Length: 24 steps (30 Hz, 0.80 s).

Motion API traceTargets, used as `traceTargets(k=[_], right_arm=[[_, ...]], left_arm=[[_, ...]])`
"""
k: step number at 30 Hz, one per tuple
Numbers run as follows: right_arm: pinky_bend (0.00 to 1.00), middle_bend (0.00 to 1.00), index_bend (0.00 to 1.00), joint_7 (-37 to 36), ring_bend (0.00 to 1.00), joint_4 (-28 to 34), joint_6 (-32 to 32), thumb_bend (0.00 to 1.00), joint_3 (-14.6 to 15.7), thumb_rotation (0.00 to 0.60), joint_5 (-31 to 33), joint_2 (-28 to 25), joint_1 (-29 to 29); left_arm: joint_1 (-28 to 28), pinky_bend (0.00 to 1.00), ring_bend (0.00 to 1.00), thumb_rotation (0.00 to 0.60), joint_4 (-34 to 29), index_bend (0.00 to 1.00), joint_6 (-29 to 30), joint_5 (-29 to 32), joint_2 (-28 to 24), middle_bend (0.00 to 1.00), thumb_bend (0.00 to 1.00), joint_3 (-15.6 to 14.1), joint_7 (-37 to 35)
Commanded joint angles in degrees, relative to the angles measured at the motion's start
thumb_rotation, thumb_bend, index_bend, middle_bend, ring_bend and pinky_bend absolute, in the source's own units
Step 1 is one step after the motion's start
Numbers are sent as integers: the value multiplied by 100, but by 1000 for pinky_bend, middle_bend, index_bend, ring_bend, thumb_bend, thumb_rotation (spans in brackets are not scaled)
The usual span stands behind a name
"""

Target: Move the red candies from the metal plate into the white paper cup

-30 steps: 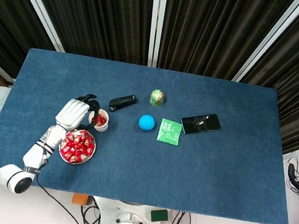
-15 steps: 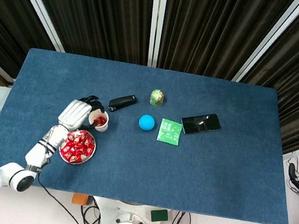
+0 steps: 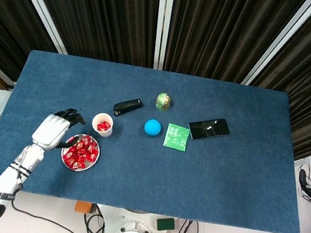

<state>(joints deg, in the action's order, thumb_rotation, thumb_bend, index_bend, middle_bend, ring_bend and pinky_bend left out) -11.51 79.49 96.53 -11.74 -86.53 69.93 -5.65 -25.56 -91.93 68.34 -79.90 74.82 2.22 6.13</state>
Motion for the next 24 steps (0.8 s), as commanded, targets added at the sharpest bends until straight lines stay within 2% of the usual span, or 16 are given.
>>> traceTargets(k=[1,6,12,18,24], right_arm=[[0,0,0,21,0,8,-12,338,17,600,-23,19,-12],[0,0,0,94,0,70,12,339,32,600,-71,11,-18],[0,0,0,164,0,146,40,339,45,600,-92,-20,-1],[0,0,0,205,0,177,34,338,69,600,-112,-13,1],[0,0,0,233,0,192,26,339,67,600,-107,-12,-4]], left_arm=[[314,277,133,537,-86,353,184,-55,-111,245,310,-319,132],[591,277,118,535,286,363,418,-278,70,230,311,-546,105],[728,277,117,530,592,366,380,-292,281,229,311,-606,-149],[771,279,117,593,1085,369,458,-484,597,230,312,-577,-269],[747,278,118,600,1535,386,385,-621,864,230,311,-579,-411]])
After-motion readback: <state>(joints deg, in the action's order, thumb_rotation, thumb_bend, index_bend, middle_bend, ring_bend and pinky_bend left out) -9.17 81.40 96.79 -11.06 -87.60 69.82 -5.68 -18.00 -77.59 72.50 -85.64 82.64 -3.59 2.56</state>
